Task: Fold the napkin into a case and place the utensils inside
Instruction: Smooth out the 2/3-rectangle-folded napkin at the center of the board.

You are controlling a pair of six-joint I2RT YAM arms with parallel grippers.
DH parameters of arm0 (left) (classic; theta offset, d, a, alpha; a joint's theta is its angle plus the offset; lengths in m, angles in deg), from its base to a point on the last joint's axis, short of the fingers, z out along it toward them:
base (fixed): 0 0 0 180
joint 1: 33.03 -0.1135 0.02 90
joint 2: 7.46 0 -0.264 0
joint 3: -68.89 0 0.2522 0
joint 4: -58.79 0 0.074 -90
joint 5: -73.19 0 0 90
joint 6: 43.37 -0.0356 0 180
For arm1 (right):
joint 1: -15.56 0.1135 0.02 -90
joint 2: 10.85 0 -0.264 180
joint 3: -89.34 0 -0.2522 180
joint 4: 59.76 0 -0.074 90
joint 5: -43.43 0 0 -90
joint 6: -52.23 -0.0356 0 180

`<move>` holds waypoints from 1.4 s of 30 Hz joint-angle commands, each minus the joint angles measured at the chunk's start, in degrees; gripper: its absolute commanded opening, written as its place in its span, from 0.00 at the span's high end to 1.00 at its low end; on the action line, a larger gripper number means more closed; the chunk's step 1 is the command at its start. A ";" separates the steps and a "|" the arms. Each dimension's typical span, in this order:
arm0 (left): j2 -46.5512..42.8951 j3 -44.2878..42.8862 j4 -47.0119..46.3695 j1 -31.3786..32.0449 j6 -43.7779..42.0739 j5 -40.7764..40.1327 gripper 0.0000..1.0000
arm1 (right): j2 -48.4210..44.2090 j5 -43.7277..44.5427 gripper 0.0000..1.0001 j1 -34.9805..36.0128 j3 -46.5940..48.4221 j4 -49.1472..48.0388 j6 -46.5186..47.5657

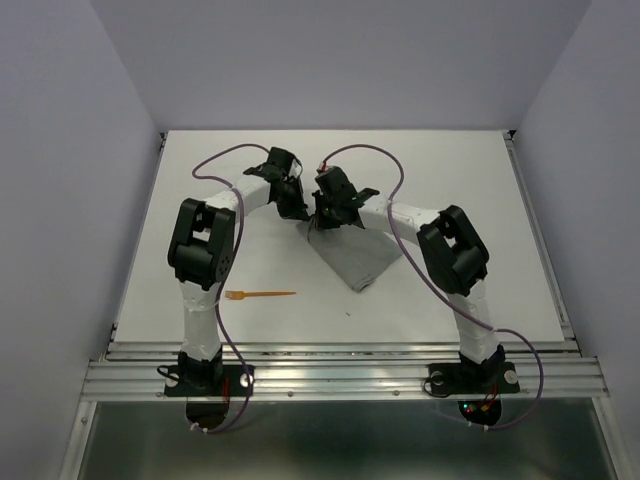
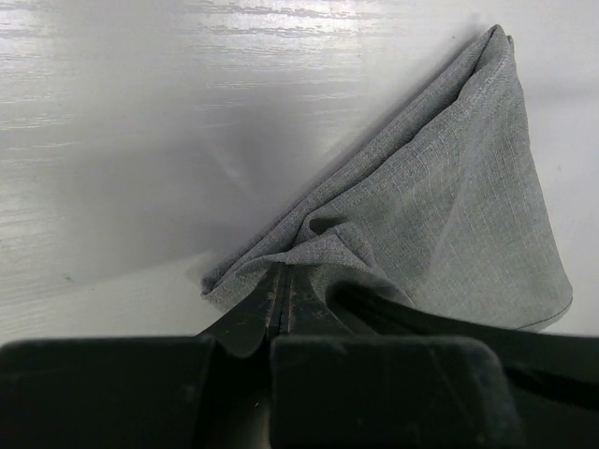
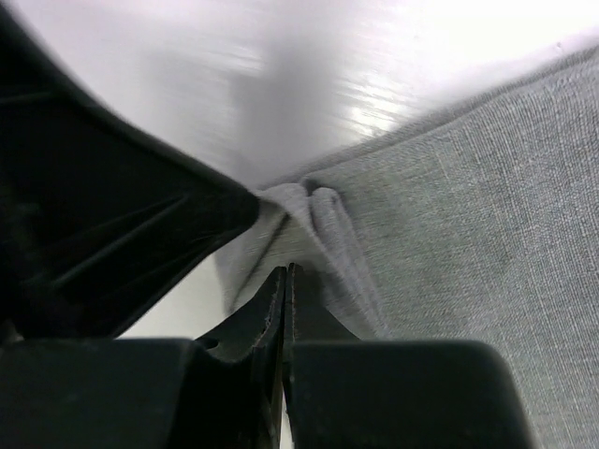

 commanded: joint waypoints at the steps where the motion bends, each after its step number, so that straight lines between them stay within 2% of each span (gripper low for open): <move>1: 0.15 -2.80 -0.03 0.30 -0.92 0.97 1.00 | 3.22 3.93 0.99 -0.70 2.23 1.48 0.31; 5: 0.68 -2.98 0.14 0.21 -1.01 1.15 1.00 | 5.68 3.23 0.99 -1.23 4.08 1.74 1.80; 17: 2.09 -2.80 -0.65 0.30 -0.66 1.85 1.00 | -0.46 2.96 0.99 -1.23 3.55 0.43 1.45; 32: 0.77 -3.24 -0.21 0.12 -0.66 2.21 1.00 | 4.71 4.02 0.99 -2.28 8.12 0.52 0.22; 42: 1.91 -4.91 0.41 0.12 -0.57 2.82 1.00 | 7.88 1.21 0.99 -2.81 8.21 0.43 -0.66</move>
